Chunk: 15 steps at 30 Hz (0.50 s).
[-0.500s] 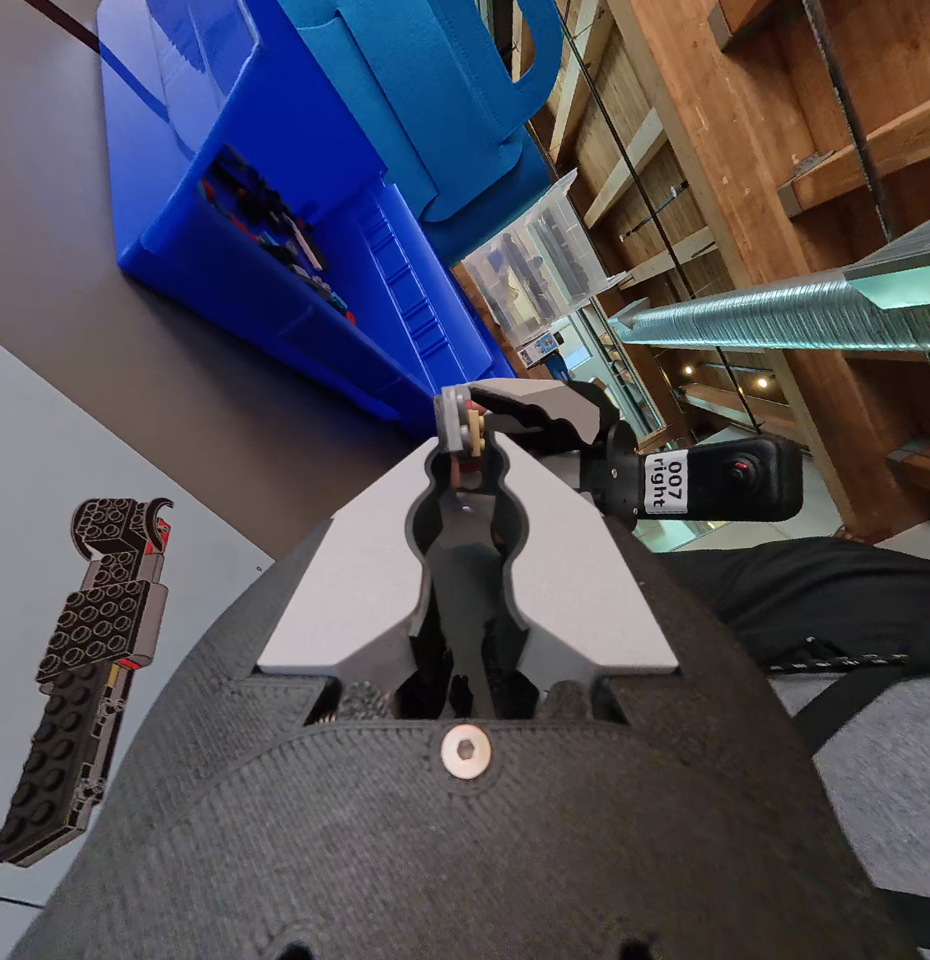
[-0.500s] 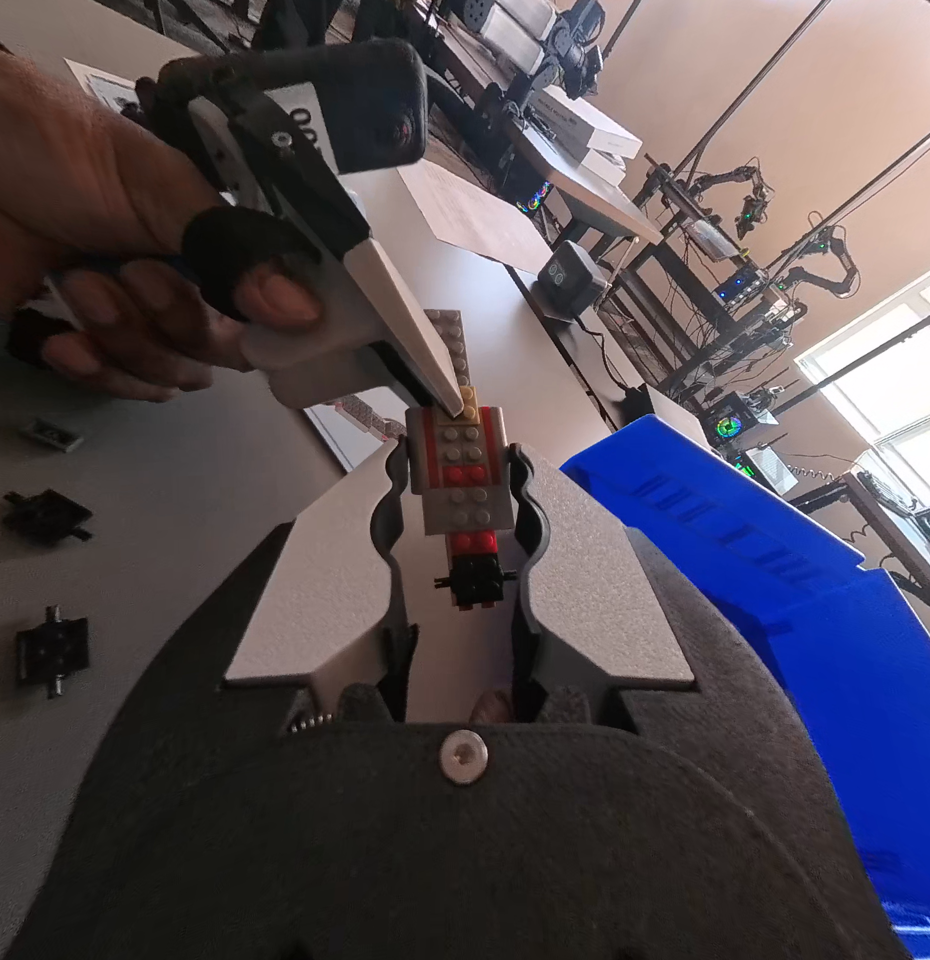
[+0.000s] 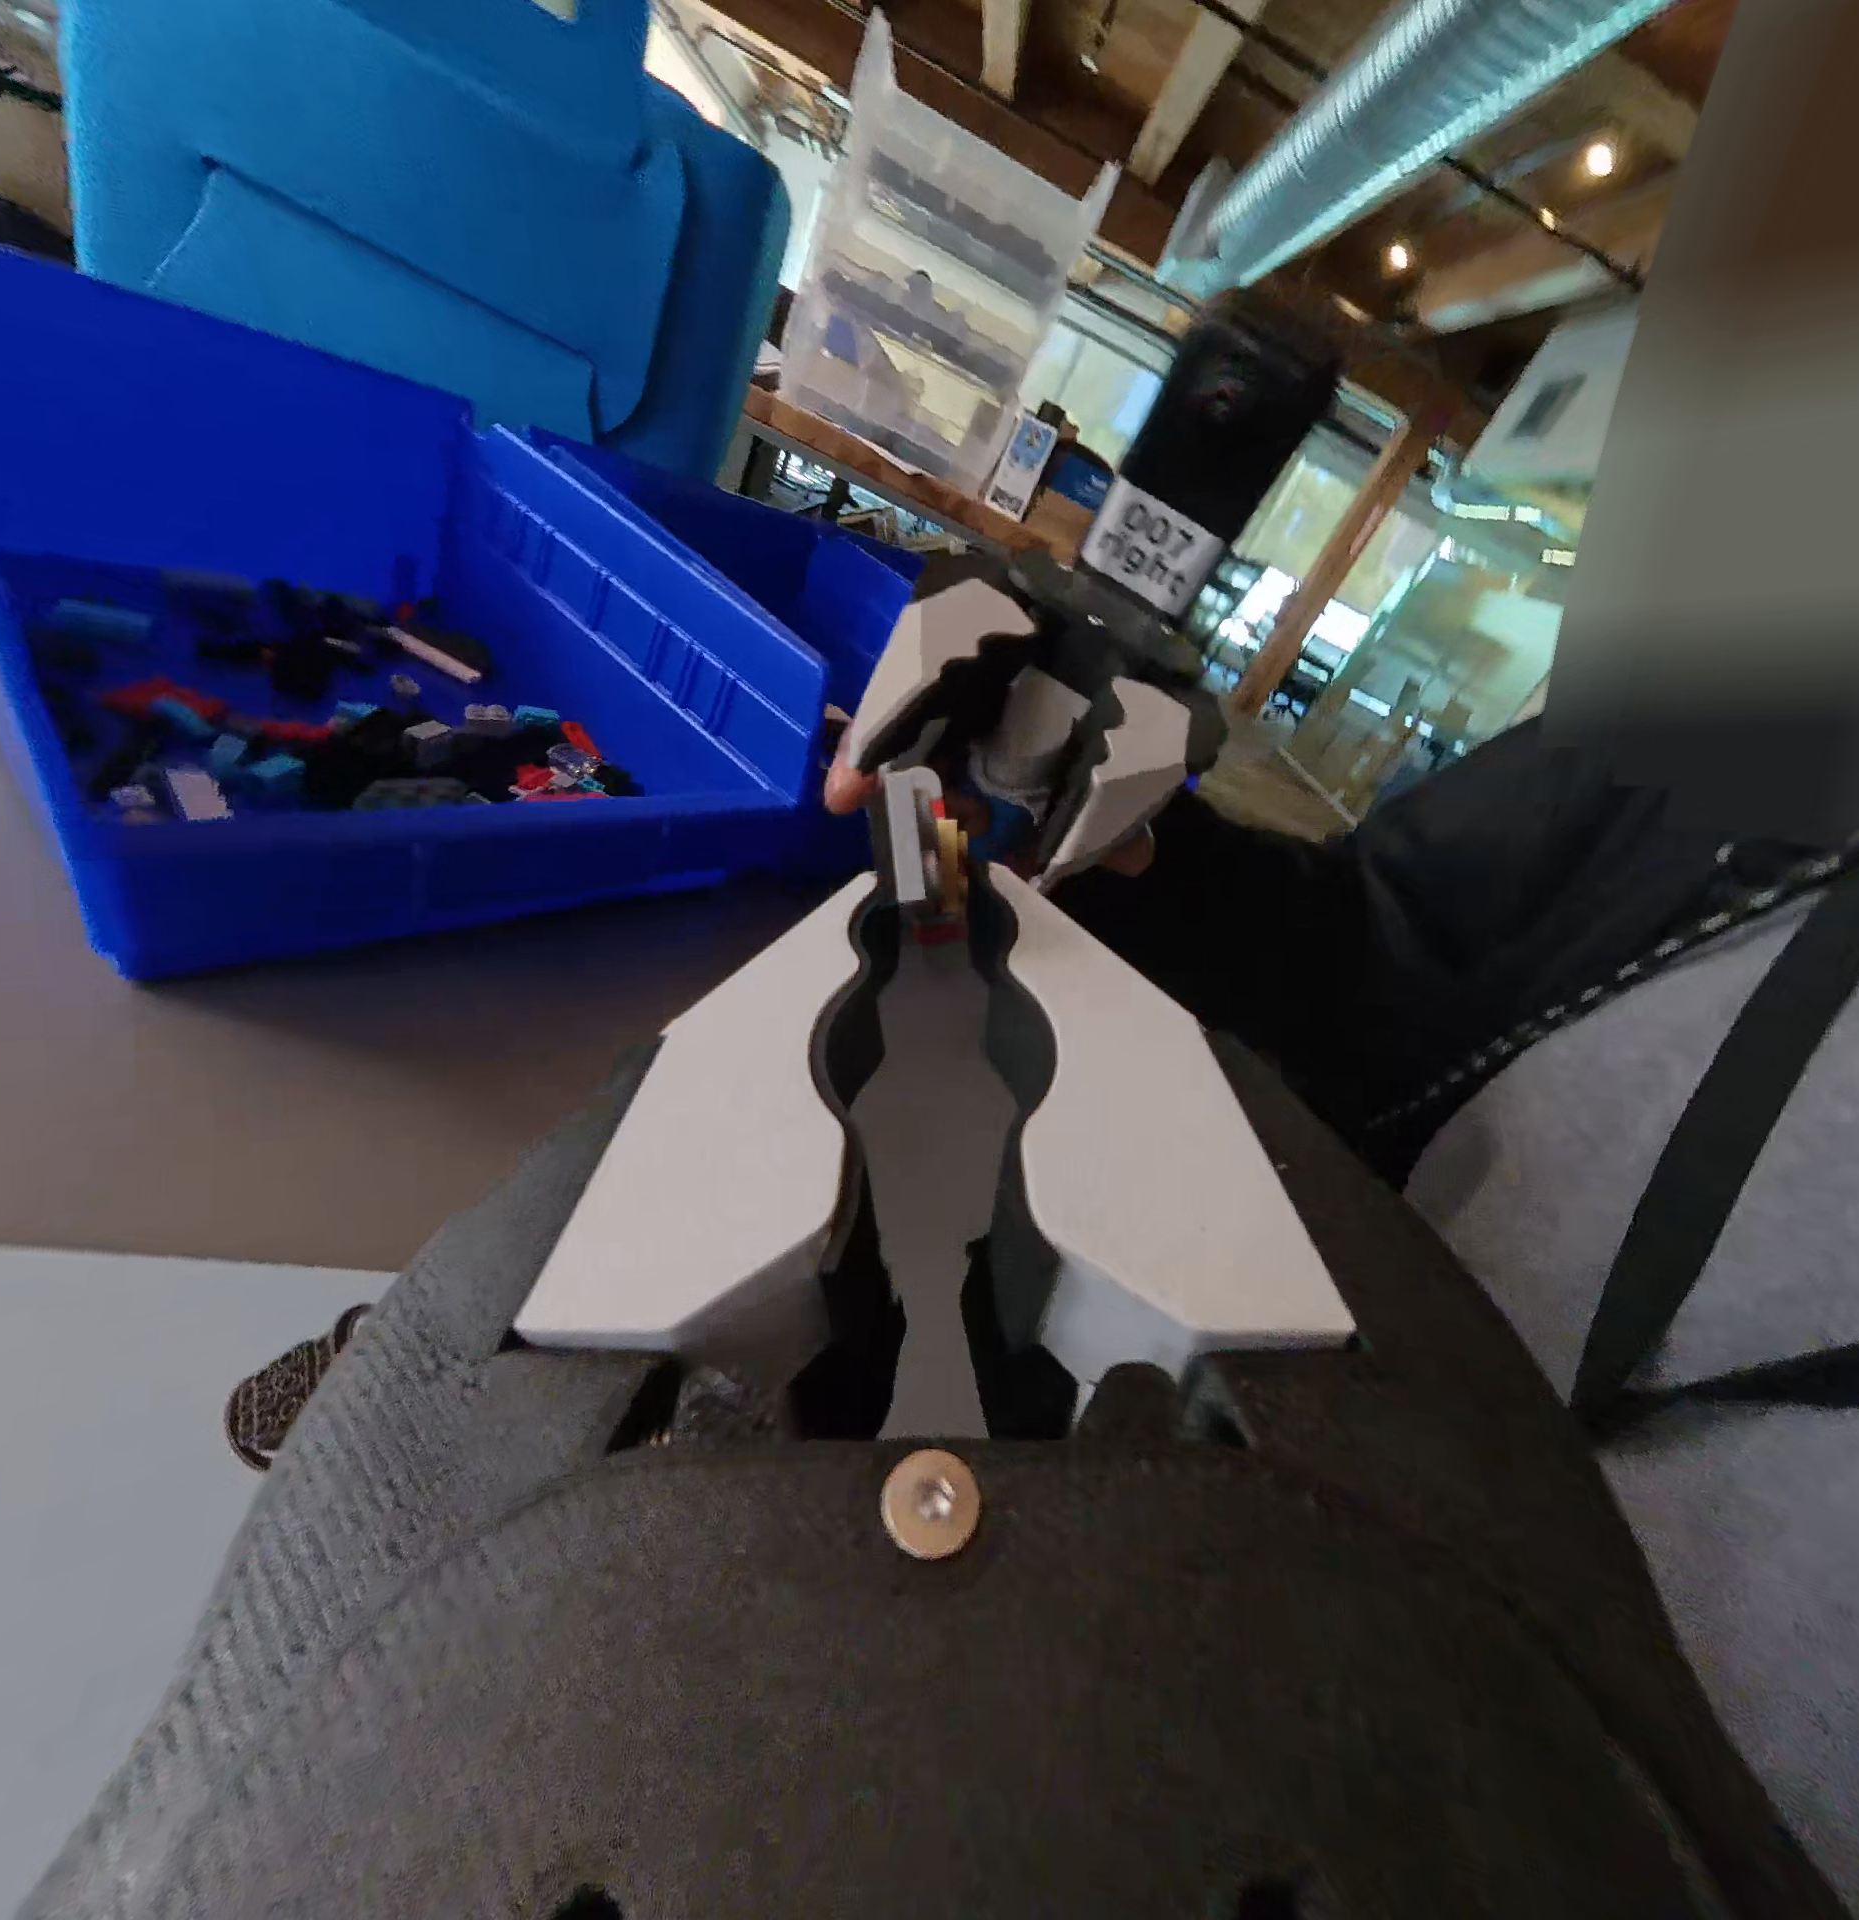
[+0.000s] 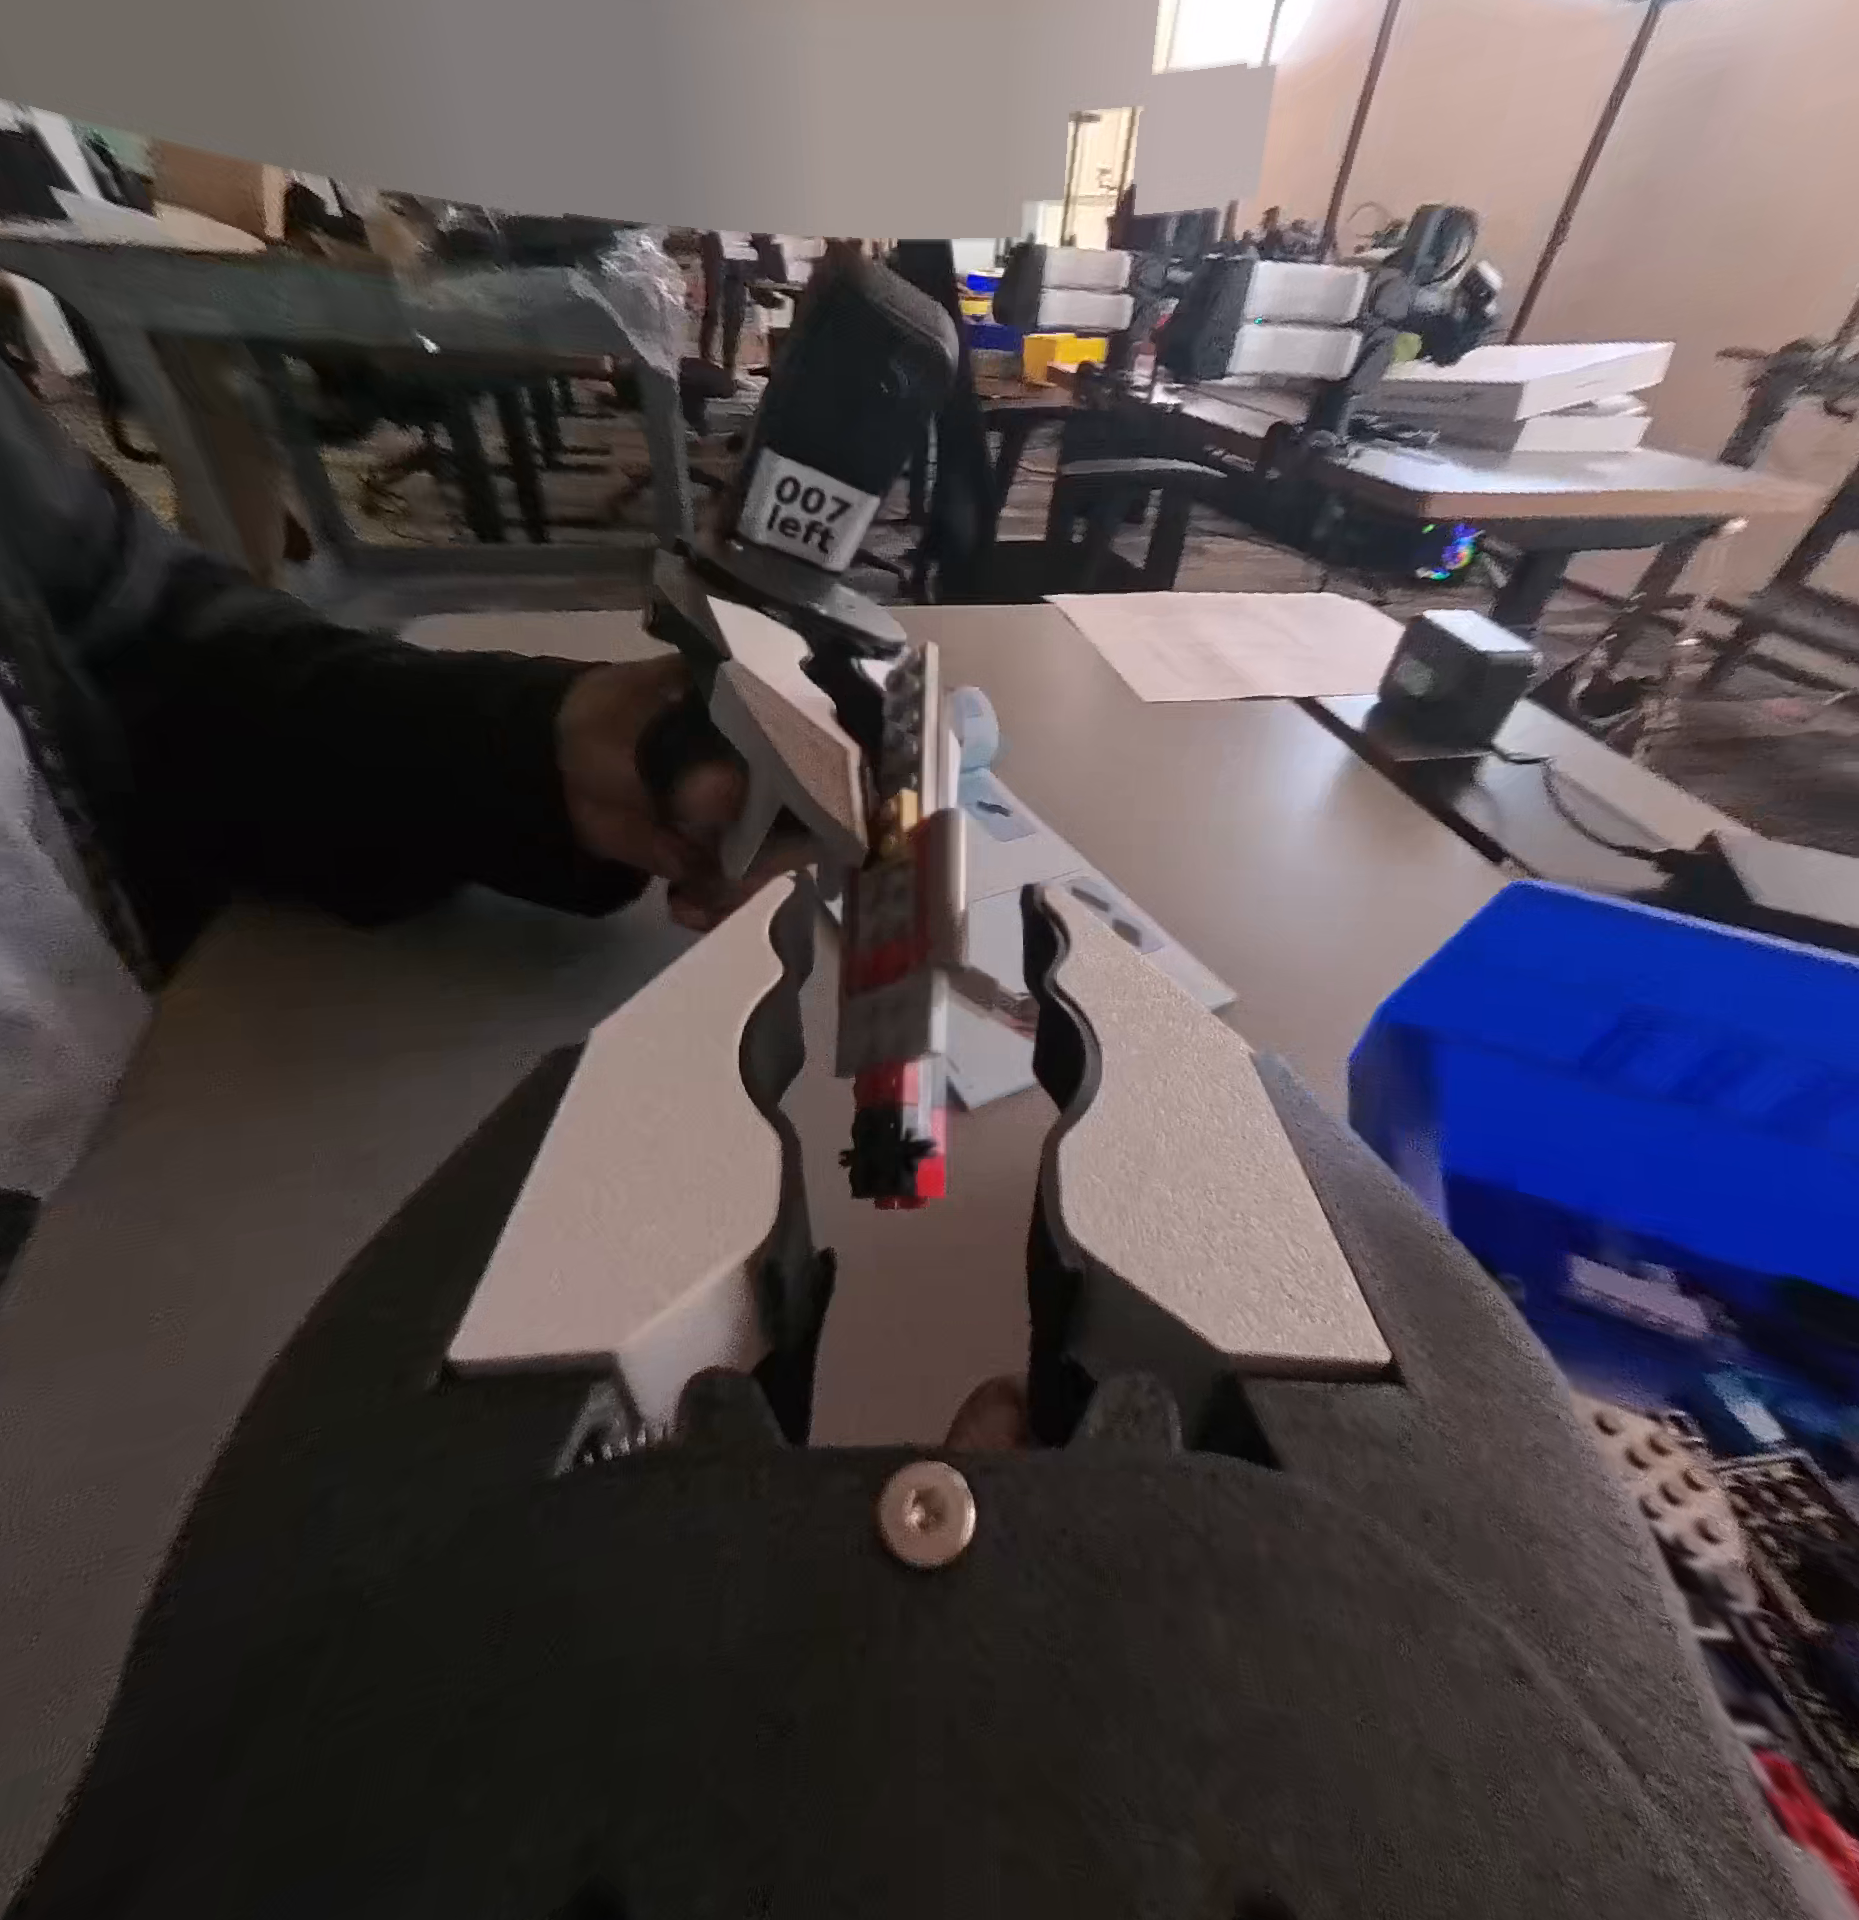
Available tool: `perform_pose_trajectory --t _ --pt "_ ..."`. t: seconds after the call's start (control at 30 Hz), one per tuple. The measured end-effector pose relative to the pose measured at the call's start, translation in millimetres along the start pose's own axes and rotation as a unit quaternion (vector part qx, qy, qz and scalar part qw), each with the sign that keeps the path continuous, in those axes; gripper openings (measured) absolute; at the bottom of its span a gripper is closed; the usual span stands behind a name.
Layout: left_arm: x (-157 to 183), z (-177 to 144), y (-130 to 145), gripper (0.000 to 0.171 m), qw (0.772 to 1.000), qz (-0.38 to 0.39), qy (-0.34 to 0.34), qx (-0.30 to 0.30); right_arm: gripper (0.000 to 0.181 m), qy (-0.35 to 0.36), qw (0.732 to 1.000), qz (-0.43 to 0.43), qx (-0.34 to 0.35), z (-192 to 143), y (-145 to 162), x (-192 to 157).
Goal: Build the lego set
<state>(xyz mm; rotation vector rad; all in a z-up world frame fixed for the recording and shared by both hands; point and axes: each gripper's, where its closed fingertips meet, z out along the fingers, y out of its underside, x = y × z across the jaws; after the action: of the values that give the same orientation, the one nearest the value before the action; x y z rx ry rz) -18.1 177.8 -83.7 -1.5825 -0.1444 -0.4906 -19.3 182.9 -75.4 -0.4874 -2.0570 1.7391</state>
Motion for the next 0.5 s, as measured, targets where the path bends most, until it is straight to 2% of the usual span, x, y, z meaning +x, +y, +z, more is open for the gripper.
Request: perform_pose_trajectory --t 0.23,0.5 --pt "18.6 5.5 11.9 0.012 0.993 0.105 0.026 -0.045 0.034 -0.066 0.997 0.042 0.006 3.7 0.0 -19.7" --pt "24.8 7.2 19.4 0.012 0.986 0.149 0.032 -0.07 0.023 -0.098 0.994 0.041 -0.003 5.2 3.5 -32.6"
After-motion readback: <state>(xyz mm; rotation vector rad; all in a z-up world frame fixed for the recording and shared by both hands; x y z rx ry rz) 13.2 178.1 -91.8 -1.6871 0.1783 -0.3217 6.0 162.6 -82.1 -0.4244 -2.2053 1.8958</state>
